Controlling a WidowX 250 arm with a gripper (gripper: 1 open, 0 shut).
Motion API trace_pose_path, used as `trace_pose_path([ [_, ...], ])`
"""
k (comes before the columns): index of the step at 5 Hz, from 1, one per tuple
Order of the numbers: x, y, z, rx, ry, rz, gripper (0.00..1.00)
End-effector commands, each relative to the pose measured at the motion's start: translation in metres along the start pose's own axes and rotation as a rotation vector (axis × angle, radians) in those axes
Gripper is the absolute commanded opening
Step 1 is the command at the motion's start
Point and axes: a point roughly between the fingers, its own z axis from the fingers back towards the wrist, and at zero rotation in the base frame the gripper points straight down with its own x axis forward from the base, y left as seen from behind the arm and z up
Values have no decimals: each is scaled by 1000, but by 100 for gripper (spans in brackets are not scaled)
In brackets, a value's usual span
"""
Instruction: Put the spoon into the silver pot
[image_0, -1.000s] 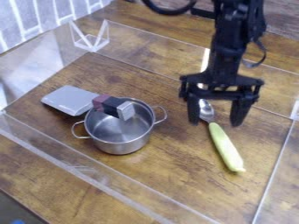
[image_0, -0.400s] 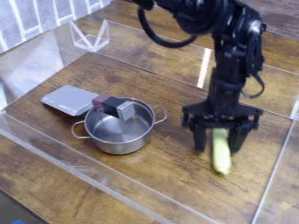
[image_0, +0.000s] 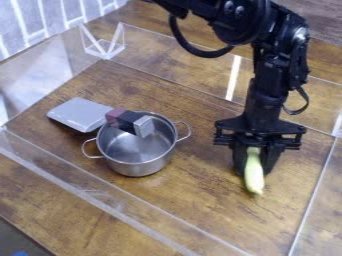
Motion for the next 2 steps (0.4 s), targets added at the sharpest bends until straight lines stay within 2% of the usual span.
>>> trace_pose_path([
  [1,2,-8,27,-35,-45,-44,0],
  [2,1,-7,31,-29,-40,-74,0],
])
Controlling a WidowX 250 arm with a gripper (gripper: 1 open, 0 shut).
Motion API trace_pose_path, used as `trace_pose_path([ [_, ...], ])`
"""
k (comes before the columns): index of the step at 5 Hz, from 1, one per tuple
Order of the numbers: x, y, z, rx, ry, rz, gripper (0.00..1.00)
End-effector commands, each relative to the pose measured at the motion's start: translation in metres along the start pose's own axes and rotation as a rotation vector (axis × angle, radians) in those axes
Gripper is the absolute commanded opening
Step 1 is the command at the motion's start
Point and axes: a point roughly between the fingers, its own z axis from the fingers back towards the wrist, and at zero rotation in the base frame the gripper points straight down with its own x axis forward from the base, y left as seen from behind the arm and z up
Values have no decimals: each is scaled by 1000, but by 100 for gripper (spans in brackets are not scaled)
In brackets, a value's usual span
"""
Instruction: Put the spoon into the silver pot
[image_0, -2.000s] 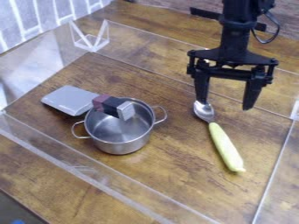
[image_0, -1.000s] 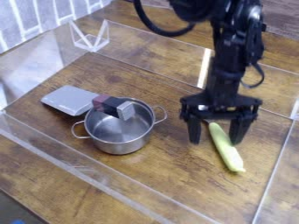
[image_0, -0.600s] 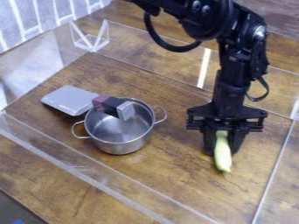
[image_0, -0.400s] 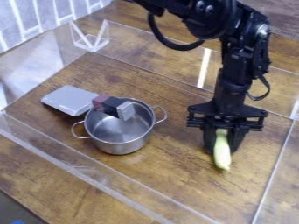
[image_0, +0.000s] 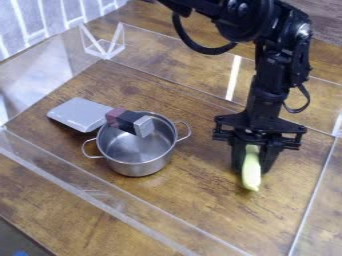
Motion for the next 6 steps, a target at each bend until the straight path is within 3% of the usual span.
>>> trace_pose_path([
  [1,5,-17,43,-52,-64,-83,0],
  [2,11,-23,77,-71,-87,-194,0],
  [3,16,-10,105,-98,-100,-242,0],
  [5,10,9,144,-123,-105,-304,0],
  [6,9,20,140,-124,-105,-293,0],
])
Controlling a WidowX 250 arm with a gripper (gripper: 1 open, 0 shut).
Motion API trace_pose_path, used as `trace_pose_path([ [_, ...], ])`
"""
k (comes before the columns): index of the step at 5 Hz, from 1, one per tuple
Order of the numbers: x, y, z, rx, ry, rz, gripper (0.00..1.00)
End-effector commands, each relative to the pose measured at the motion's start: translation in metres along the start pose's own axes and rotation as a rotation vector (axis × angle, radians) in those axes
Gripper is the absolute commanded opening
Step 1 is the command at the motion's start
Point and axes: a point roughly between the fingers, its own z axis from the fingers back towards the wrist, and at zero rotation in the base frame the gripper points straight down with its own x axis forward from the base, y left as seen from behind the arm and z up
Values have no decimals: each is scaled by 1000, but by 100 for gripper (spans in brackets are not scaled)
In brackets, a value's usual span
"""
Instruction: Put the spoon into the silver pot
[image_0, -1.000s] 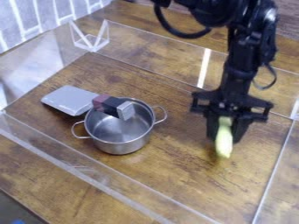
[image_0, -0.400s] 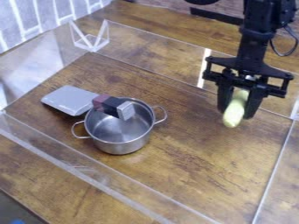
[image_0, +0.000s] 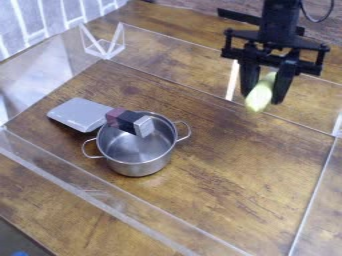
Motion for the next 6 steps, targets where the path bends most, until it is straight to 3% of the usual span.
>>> trace_pose_path([
  [1,-6,17,44,-43,-115,18,0],
  [2,-16,36,49,-40,-127,42,0],
  [3,-30,61,42,-26,-129,29,0],
  [5,-64,94,24,-15,-152,-99,0],
  [6,-65,114,18,-10,-172,-28,0],
])
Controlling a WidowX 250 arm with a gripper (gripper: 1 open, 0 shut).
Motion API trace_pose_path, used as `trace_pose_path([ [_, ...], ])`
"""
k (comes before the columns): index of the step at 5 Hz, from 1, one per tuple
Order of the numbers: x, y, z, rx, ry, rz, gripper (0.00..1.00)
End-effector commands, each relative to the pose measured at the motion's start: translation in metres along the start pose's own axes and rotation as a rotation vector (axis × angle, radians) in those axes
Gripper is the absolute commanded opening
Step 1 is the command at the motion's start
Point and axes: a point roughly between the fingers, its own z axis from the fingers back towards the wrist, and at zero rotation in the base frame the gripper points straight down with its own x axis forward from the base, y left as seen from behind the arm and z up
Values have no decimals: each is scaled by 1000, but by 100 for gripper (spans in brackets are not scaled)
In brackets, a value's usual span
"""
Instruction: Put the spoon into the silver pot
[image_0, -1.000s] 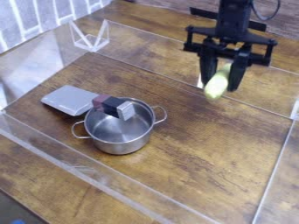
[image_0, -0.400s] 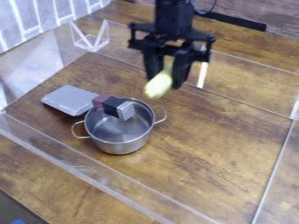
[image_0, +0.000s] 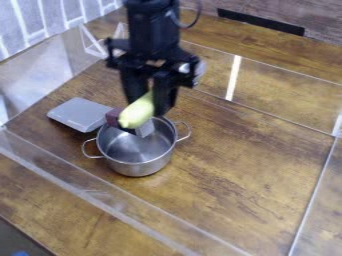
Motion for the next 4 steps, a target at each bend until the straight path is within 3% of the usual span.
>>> trace_pose_path([
  [1,5,22,18,1,-97,63,0],
  [3,13,16,-14,-15,-84,6,0],
  [4,10,20,-17,-19,-81,-19,0],
])
